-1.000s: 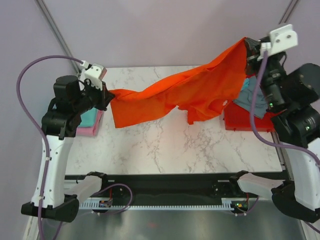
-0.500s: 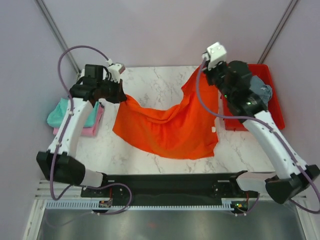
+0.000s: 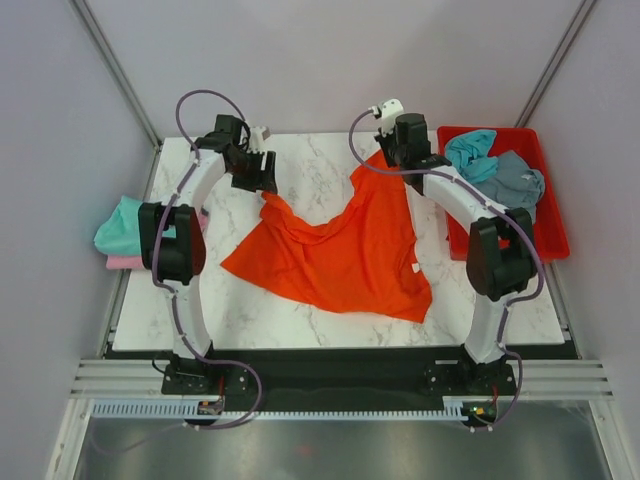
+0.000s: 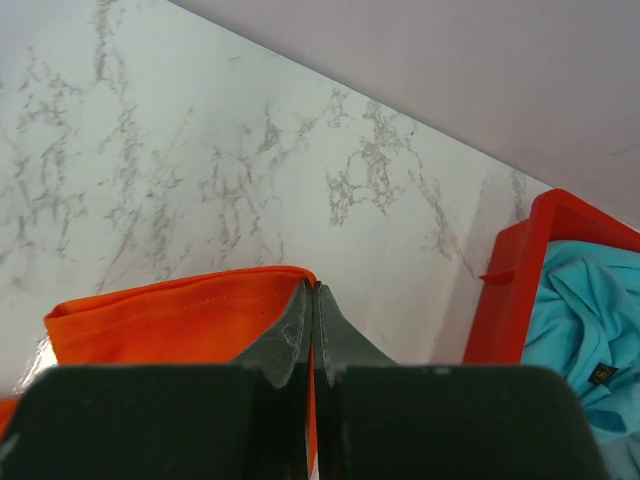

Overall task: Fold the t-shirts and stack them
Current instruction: Flatten the tshirt out

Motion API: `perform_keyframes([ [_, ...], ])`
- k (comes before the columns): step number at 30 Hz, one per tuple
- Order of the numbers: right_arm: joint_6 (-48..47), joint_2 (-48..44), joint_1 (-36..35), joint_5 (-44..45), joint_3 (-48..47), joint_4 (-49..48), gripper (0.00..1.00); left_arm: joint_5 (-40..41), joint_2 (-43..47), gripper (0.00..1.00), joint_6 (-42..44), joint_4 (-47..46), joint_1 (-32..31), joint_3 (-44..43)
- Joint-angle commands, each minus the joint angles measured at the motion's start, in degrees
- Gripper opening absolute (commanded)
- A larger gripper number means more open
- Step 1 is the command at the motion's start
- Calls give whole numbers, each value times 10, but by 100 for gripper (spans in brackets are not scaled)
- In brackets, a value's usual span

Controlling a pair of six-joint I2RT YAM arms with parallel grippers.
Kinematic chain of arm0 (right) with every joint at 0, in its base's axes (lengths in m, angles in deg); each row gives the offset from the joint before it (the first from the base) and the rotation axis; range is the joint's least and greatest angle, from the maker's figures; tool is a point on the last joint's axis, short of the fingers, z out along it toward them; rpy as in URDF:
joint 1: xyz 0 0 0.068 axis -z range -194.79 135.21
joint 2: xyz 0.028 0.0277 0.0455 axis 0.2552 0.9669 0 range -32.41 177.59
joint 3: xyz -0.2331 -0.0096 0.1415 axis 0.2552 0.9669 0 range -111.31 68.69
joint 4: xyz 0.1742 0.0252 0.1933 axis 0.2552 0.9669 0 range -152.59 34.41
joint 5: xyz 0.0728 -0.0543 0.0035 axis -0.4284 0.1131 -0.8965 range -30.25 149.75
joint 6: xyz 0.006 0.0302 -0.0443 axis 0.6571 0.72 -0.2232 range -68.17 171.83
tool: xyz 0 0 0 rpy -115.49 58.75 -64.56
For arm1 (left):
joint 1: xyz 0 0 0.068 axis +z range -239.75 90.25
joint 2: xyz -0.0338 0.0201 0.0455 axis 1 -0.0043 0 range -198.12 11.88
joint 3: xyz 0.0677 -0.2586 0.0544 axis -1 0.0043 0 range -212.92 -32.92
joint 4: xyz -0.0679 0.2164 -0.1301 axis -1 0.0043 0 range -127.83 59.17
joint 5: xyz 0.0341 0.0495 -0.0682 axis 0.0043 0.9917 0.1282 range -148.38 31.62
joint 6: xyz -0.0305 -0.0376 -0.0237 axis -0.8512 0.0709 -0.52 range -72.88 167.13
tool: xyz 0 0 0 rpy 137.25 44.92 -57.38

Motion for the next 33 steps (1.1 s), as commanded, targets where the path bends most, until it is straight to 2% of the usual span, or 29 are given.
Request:
perform_keyframes([
  [1,12,32,10,9,-82,-48,0,11,-31,77,-19,-30,7,-76],
  [3,15,55,12,10,-104,-44,0,27,-22,86,-23,-35,7,-71],
  [7,31,64,12,5,-112,-39,0,-18,-5,88,-66,-40,35,-9],
  [11,36,55,12,-4,-101,-35,0,-77,-10,81,-93,-40,53,32],
  [17,20,41,12,1,-75,-22,0,-114,-27,72,-120,-41,54,48],
  [23,21,32,12,0,-61,-20,0,-120,-41,60,-122,-41,53,28],
  [33,19,35,12,-1,-64,-20,0,-100,-48,56,-113,-41,55,44],
])
